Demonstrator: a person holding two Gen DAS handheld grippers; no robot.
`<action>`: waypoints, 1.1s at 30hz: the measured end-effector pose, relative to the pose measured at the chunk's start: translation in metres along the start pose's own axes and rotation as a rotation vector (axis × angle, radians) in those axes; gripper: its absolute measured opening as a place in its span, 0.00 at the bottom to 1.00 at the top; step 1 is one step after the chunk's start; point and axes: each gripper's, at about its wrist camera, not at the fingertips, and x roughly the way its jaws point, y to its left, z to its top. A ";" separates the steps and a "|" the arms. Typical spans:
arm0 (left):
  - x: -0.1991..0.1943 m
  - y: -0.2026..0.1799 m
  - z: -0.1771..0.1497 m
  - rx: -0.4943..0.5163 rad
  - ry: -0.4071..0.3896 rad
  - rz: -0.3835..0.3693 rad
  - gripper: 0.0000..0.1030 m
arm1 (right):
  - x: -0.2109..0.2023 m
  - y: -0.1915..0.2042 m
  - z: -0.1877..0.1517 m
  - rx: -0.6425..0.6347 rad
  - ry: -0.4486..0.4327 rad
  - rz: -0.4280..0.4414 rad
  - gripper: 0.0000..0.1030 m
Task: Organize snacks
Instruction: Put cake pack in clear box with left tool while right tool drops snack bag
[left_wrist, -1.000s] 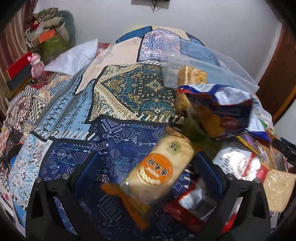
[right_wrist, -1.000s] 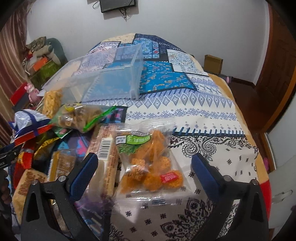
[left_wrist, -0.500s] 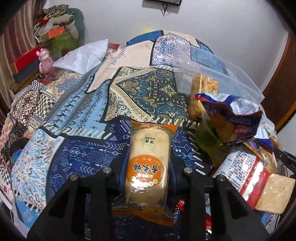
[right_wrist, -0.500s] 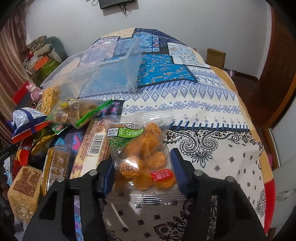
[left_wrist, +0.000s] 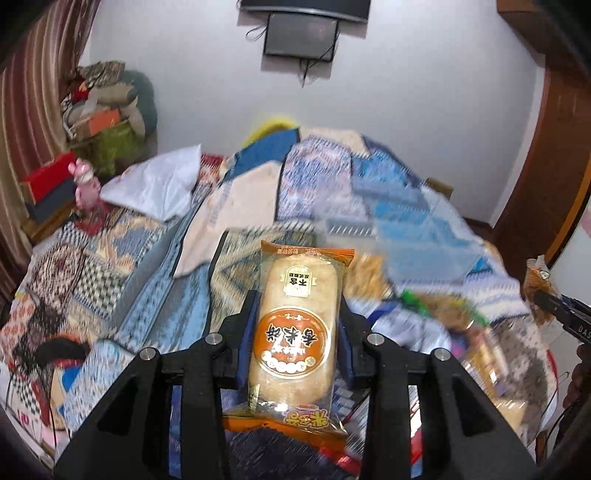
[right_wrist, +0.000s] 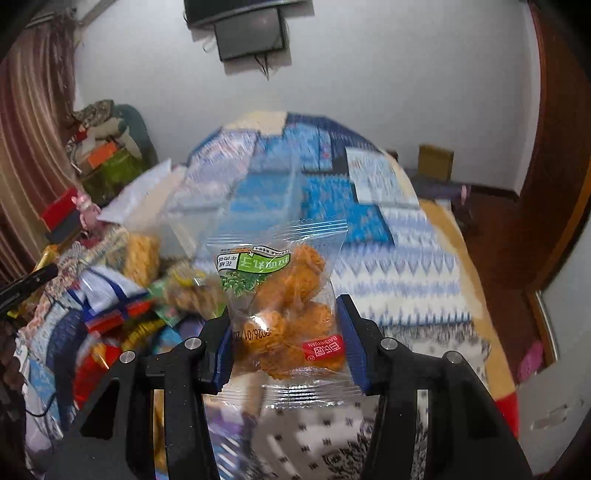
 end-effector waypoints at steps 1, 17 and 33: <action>0.000 -0.004 0.006 0.004 -0.007 -0.006 0.36 | 0.000 0.002 0.005 -0.004 -0.011 0.007 0.45; 0.061 -0.045 0.086 0.102 -0.003 -0.085 0.36 | 0.043 0.045 0.074 -0.093 -0.120 0.084 0.45; 0.173 -0.054 0.096 0.129 0.215 -0.131 0.36 | 0.127 0.057 0.091 -0.118 0.002 0.065 0.45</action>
